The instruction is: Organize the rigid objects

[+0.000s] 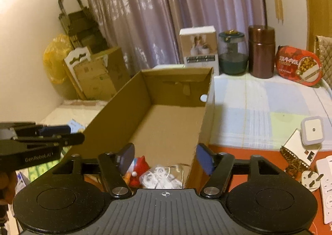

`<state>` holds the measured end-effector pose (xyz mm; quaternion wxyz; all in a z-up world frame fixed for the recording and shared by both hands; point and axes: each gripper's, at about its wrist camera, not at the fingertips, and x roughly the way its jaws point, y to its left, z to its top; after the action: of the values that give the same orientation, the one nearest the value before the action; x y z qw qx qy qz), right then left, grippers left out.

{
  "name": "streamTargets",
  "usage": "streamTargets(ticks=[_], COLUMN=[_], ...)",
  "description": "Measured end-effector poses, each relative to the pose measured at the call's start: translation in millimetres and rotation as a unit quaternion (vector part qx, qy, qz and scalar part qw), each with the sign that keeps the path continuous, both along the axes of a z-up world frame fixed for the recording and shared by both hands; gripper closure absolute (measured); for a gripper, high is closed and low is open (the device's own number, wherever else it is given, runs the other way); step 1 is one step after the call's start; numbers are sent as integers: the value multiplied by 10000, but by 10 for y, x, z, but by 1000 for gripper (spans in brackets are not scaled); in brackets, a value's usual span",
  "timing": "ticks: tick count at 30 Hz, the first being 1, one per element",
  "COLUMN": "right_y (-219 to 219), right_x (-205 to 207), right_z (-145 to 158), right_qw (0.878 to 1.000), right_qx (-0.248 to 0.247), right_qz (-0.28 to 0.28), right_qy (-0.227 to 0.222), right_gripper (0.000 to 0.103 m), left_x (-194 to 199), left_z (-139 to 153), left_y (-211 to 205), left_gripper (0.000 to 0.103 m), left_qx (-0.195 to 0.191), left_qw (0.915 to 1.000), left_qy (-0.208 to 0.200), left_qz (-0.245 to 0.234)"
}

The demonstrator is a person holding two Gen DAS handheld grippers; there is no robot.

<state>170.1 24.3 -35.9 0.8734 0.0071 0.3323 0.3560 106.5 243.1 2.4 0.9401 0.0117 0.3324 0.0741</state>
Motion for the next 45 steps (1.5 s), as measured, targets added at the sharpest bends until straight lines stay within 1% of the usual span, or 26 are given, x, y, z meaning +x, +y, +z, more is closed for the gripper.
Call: streamTargets(ticks=[4,10,17,20,22,26,29,31,35,39,40,45], right_y=[-229,-665,-1292,-1586,-1800,-2198,-2473,-2643,-2915,-3079,-3113,-3217], right_x=[-36,-149,-424,-554,-647,-782,-854,-893,-942,-897,-883,-777], right_z=[84,224,462,527,549,506,446,410,336,266,246,122], right_qw=[9996,9973,9904,9853,9819,9747,9680,9641,9584,9567,9568,9591], right_qx=[129,188,224,157,63,-184,-336,-386,-460,-468,-459,-425], right_qz=[-269,-716,-1337,-1650,-1831,-2158,-2430,-2582,-2785,-2853,-2853,-2791], right_qy=[18,41,-282,-413,-492,-547,-529,-490,-427,-347,-320,-184], right_gripper=[38,38,38,38,38,37,37,37,37,37,37,37], left_x=[-57,-146,-243,-275,-301,-334,-327,-317,-272,-189,-164,-7], left_z=[65,210,375,419,440,447,427,402,341,275,257,144], left_y=[-66,-280,-678,-872,-1030,-1348,-1583,-1728,-1999,-2192,-2233,-2427], left_gripper=[70,70,68,65,60,56,50,42,37,33,30,29], left_qx=[-142,-312,-511,-659,-767,-900,-935,-952,-927,-884,-858,-715], left_qw=[9999,9992,9977,9963,9950,9926,9911,9901,9884,9873,9872,9864], left_qy=[-97,-236,-378,-441,-476,-516,-498,-473,-396,-312,-289,-158], left_qz=[6,-37,-219,-319,-429,-630,-805,-912,-1139,-1283,-1313,-1472])
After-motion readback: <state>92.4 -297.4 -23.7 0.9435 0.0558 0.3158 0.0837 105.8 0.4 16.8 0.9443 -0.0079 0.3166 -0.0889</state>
